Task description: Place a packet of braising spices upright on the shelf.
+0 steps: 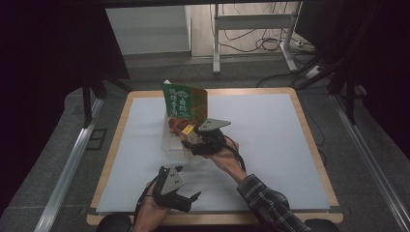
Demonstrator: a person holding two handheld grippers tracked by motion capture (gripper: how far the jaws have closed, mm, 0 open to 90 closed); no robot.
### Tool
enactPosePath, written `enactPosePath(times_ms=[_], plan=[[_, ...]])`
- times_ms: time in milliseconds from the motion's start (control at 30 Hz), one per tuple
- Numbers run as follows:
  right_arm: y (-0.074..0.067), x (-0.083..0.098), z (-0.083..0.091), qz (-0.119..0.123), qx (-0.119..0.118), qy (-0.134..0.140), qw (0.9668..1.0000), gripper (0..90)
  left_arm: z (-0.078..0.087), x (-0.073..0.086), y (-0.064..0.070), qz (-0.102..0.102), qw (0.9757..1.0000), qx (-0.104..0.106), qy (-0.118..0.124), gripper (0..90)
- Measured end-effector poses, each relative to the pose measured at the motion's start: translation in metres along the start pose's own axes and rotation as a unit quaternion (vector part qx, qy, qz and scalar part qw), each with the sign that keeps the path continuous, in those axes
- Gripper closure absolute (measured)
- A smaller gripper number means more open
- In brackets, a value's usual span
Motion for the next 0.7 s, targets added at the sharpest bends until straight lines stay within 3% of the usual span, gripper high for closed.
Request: enactPosePath(times_ms=[200, 367, 567, 700], plan=[[-0.0035, 0.0084, -0.0044, 0.007, 0.013, -0.021, 0.9997, 33.0, -0.0007, -0.0002, 0.0014, -0.002, 1.0, 0.0, -0.001, 0.0], [-0.001, 0.0098, -0.0056, -0.007, 0.012, -0.027, 0.9995, 33.0, -0.0009, 0.0, 0.0012, -0.002, 1.0, 0.0, -0.001, 0.0], [-0.0009, 0.0092, -0.0058, -0.007, 0.013, -0.026, 0.9995, 31.6, -0.0003, -0.0001, 0.0005, -0.002, 1.0, -0.001, 0.0, 0.0], [0.001, 0.0062, -0.0047, -0.01, 0.005, -0.029, 0.9995, 24.4, -0.0002, 0.0, 0.0002, -0.002, 1.0, -0.001, 0.0, 0.0]])
Point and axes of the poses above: each handheld gripper's, and its own axes: z roughly backward along the jaws, x roughly out of its underside, y roughly to its right, the point moved 4 cm from there along -z, roughly forward along the jaws, and after that the axes turned 5 degrees about -x, right-handed, at the moved point
